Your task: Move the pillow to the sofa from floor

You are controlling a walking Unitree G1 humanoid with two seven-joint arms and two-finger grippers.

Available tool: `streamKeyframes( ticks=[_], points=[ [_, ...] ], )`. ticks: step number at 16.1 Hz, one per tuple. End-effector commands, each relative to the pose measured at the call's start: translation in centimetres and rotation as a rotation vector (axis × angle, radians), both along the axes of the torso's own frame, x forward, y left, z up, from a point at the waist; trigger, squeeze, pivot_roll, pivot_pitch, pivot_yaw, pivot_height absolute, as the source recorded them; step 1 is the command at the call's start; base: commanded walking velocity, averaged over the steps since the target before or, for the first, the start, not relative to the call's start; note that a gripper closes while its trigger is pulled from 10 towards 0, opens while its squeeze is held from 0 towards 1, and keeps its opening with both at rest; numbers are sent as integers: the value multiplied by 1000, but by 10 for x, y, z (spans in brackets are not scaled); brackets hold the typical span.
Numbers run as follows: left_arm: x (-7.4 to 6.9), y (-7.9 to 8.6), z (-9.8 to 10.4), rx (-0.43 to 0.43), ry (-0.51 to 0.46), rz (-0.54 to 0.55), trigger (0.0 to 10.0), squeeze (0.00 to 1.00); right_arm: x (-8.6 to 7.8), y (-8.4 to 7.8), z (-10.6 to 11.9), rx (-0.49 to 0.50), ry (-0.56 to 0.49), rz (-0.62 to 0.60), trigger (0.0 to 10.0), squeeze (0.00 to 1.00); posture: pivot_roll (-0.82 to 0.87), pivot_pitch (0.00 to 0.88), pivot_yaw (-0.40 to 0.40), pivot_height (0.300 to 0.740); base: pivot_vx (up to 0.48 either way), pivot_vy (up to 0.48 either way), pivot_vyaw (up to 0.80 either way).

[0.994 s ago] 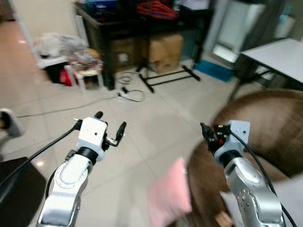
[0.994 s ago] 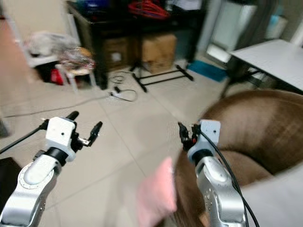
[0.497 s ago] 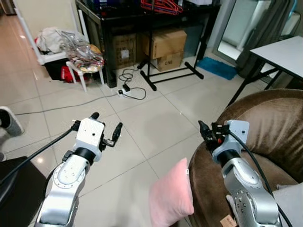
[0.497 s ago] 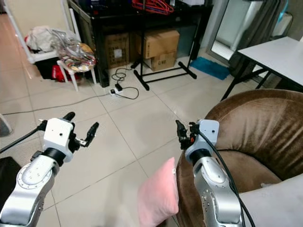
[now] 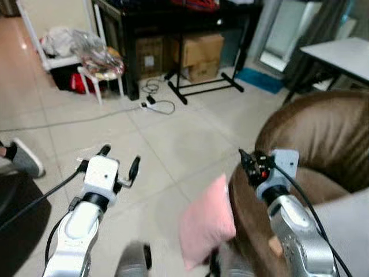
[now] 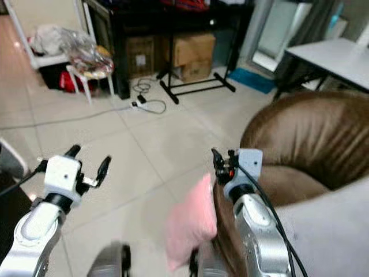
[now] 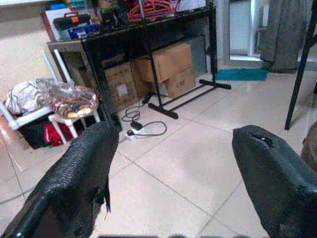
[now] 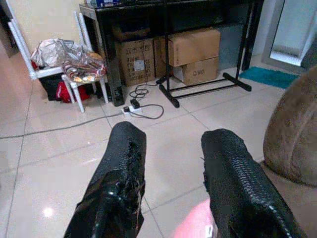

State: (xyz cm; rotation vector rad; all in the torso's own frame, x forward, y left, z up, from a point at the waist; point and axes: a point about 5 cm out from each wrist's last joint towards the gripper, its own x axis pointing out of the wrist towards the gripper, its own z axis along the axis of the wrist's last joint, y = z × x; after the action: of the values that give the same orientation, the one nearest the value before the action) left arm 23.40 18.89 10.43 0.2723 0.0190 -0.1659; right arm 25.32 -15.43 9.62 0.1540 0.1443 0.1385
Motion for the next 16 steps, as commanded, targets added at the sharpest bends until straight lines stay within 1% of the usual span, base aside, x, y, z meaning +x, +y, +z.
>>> streamKeyframes(
  ticks=[1,2,3,4,6,8,10,11,14,16],
  points=[
    [0,1,0,16,-8,4,10000,0,2,-2,1,-28,-12,9,10000,0,19,0,-72,585,0,0,0],
    [0,1,-1,18,-8,3,10000,0,2,-1,1,-30,-11,11,10000,0,19,0,-72,580,0,0,0],
    [2,0,-1,20,-11,-10,10000,0,3,0,-2,-66,13,30,10000,0,13,0,-65,570,0,0,0],
    [3,-1,0,23,-15,-19,10000,0,3,1,-5,-93,33,56,10000,0,12,0,-58,570,0,0,0],
    [5,0,3,23,-25,-22,10000,0,3,5,-7,-88,36,68,10000,0,12,0,-44,570,0,0,0],
    [8,1,3,27,-22,-24,10000,0,2,5,-10,-77,46,49,10000,0,18,0,-42,570,0,0,0],
    [9,0,3,6,-12,-37,10000,0,2,6,-10,-66,50,35,10000,0,4,0,-26,570,0,0,0],
    [10,-1,2,-8,-6,-39,10000,0,3,6,-10,-72,51,37,10000,0,2,0,-24,570,0,0,0],
    [10,1,3,-8,1,-44,10000,0,2,7,-9,-121,44,62,10000,0,2,0,-10,570,0,0,0],
    [10,2,4,-9,9,-61,10000,0,2,8,-9,-100,54,28,10000,0,4,0,-8,570,298,0,800]
  ],
)
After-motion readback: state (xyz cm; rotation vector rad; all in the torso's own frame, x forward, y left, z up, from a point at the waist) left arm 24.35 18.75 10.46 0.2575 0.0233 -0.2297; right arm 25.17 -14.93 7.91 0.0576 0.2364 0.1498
